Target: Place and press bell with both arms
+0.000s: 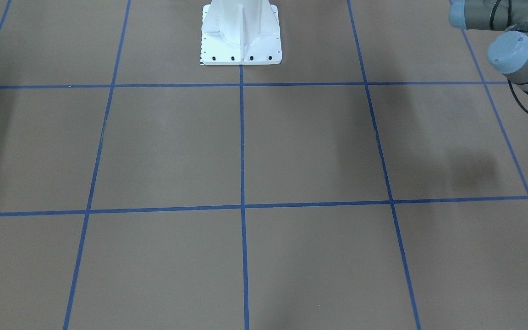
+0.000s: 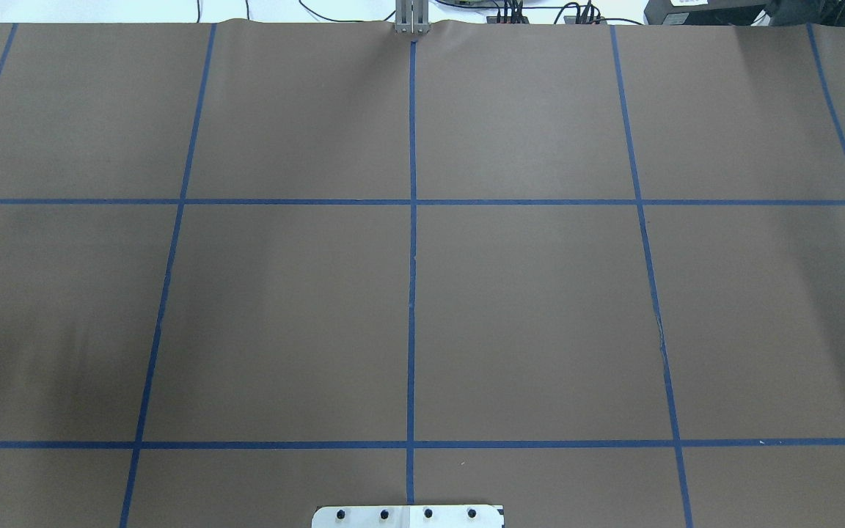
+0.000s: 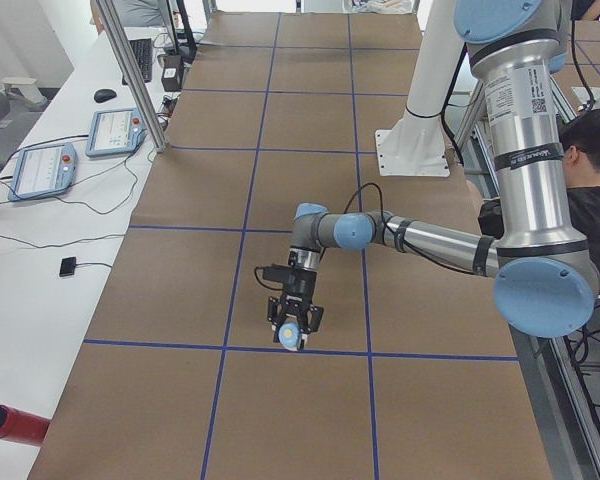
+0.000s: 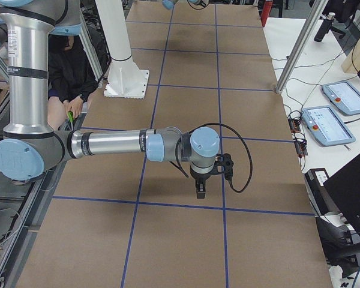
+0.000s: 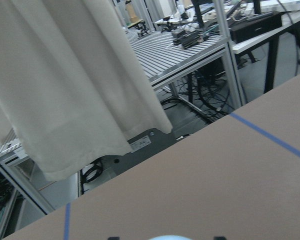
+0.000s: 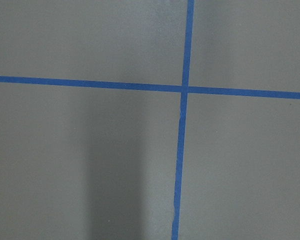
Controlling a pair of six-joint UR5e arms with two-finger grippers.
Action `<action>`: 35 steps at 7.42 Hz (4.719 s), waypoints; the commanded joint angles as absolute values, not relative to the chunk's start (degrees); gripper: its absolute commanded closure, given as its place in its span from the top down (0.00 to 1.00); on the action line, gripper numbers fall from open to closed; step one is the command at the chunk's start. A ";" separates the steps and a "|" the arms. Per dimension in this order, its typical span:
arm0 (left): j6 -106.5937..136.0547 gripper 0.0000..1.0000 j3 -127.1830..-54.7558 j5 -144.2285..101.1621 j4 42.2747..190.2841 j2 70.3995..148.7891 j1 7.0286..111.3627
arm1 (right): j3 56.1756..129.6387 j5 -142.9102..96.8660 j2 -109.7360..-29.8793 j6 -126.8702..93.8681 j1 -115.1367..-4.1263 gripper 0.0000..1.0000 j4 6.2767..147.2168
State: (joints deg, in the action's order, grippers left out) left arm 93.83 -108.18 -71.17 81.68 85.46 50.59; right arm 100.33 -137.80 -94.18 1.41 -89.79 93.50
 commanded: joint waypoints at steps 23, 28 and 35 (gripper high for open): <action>57.92 0.00 -57.22 -69.08 140.10 143.53 26.89 | 101.16 -140.71 -94.04 1.23 -89.38 1.00 93.43; 57.92 0.00 -56.07 -65.67 141.41 143.35 25.85 | 101.16 -140.80 -93.96 1.23 -89.38 1.00 93.43; 58.09 0.46 -55.99 -62.67 141.42 143.17 24.70 | 101.07 -140.80 -93.87 1.23 -89.38 1.00 93.43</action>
